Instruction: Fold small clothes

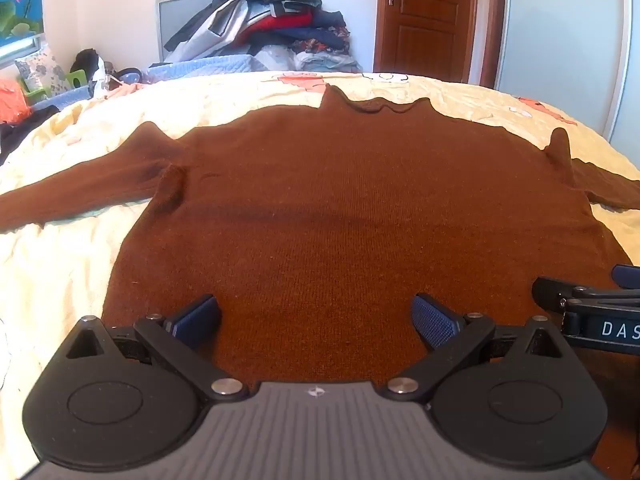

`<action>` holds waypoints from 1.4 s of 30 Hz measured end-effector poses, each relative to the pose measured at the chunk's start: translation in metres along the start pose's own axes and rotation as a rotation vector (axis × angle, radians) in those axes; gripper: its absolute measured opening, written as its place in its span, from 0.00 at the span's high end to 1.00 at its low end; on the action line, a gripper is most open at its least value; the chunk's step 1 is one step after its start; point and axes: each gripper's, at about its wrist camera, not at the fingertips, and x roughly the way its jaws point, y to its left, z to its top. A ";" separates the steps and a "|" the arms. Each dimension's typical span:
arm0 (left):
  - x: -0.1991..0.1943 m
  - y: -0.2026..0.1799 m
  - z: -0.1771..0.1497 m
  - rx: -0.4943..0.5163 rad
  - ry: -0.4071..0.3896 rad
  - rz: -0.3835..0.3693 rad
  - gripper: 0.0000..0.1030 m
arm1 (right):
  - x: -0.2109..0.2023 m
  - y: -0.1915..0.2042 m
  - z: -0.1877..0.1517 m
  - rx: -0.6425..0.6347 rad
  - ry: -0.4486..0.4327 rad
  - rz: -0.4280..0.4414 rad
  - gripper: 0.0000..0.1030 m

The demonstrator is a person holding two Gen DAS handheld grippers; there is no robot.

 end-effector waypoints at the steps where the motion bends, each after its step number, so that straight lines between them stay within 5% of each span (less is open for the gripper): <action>1: 0.000 0.000 0.000 0.000 0.000 -0.001 0.00 | 0.000 0.000 0.000 0.002 -0.003 0.002 0.00; 42: -0.007 -0.004 -0.003 -0.006 -0.010 0.016 0.00 | -0.003 0.001 0.000 -0.001 -0.001 0.002 0.00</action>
